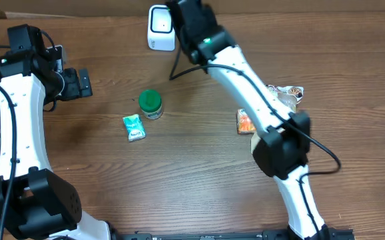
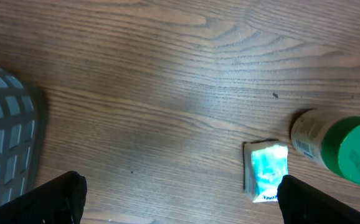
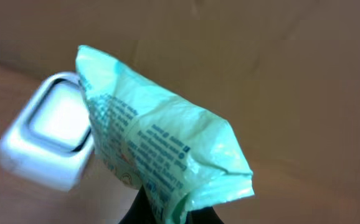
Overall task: Scan the item barcode
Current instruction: 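Hold the wipes pack up to the scanner window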
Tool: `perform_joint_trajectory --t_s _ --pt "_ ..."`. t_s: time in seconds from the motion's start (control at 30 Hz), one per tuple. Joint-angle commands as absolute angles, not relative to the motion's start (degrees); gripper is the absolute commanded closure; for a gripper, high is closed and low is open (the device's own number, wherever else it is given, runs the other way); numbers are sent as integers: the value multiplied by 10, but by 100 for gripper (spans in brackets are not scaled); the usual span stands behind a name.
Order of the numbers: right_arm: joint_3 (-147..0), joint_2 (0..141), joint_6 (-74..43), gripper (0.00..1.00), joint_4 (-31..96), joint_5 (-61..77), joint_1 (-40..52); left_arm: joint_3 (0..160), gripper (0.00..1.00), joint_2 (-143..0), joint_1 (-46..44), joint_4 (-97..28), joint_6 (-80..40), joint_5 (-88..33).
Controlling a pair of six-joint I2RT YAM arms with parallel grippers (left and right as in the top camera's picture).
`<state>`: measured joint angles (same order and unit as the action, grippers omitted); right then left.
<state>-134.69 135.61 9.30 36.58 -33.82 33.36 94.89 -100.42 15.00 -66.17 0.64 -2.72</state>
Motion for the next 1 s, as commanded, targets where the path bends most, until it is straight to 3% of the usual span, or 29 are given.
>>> perform_joint_trajectory --t_s 0.0,0.1,0.37,0.97 --pt "-1364 1386 286 96 281 -412 334 958 0 -1004 150 -661 19 -28" --pt "-1364 1422 401 96 179 -395 334 958 0 -1004 150 -661 19 -28" --pt "-1364 1472 581 96 116 -343 337 958 0 -1004 150 -661 19 -28" --pt "-1364 1493 706 96 82 -311 345 958 0 -1004 150 -661 19 -28"
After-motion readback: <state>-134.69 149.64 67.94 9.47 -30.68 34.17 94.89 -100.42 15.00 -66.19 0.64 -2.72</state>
